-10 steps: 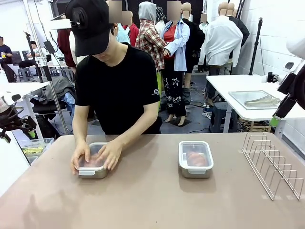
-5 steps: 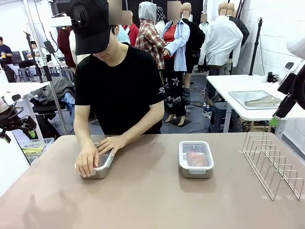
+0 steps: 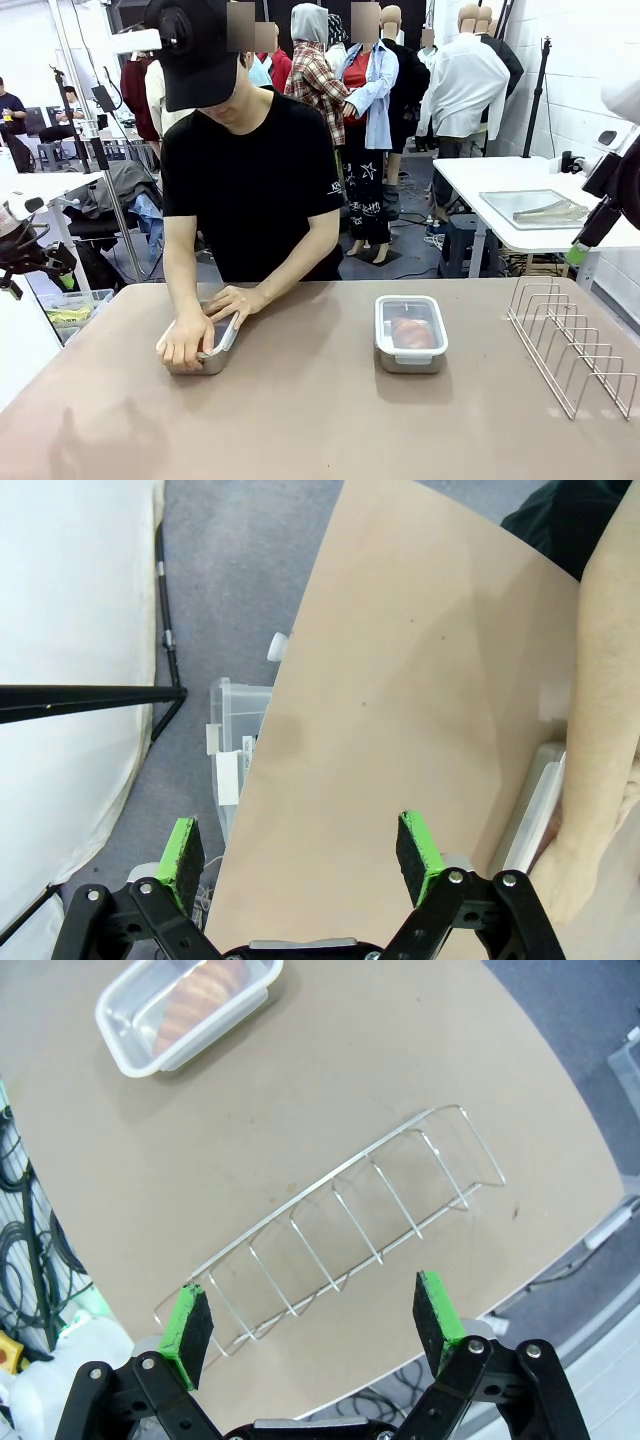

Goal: Place the bread in airtight containers.
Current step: Release when the human grabs the Airtight Container lid.

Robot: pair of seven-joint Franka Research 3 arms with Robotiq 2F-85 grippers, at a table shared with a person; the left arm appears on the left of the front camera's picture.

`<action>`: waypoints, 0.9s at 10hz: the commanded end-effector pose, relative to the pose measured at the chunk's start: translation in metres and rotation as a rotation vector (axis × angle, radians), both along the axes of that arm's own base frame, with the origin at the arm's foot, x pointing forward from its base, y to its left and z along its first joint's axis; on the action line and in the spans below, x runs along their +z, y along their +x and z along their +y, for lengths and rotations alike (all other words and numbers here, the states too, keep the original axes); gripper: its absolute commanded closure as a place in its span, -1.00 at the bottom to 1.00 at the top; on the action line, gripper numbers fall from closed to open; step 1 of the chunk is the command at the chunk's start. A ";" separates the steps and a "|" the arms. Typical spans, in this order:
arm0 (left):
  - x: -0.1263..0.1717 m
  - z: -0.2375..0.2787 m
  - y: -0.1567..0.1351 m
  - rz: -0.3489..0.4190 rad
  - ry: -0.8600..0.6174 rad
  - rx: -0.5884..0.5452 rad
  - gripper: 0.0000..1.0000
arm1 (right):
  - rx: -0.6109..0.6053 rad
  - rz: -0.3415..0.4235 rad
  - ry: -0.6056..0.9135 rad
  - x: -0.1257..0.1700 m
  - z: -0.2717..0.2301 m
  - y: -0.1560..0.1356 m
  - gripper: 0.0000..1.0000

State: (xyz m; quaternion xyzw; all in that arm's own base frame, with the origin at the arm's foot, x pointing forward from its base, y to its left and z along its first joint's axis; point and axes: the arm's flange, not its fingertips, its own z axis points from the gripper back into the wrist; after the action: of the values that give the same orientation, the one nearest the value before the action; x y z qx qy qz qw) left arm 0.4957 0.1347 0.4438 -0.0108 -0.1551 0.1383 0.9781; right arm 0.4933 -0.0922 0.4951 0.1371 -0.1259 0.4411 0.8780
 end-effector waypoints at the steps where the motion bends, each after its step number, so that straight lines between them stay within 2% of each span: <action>1: 0.001 0.002 -0.001 -0.001 0.002 0.003 -1.00 | 0.019 0.007 -0.005 0.001 -0.002 0.004 -1.00; 9: 0.001 0.002 -0.001 -0.001 0.002 0.003 -1.00 | 0.019 0.007 -0.005 0.001 -0.002 0.004 -1.00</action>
State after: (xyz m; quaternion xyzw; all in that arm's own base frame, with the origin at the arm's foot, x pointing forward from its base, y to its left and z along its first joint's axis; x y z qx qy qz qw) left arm 0.4957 0.1347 0.4438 -0.0108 -0.1551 0.1383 0.9781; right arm 0.4933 -0.0922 0.4951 0.1371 -0.1259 0.4411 0.8779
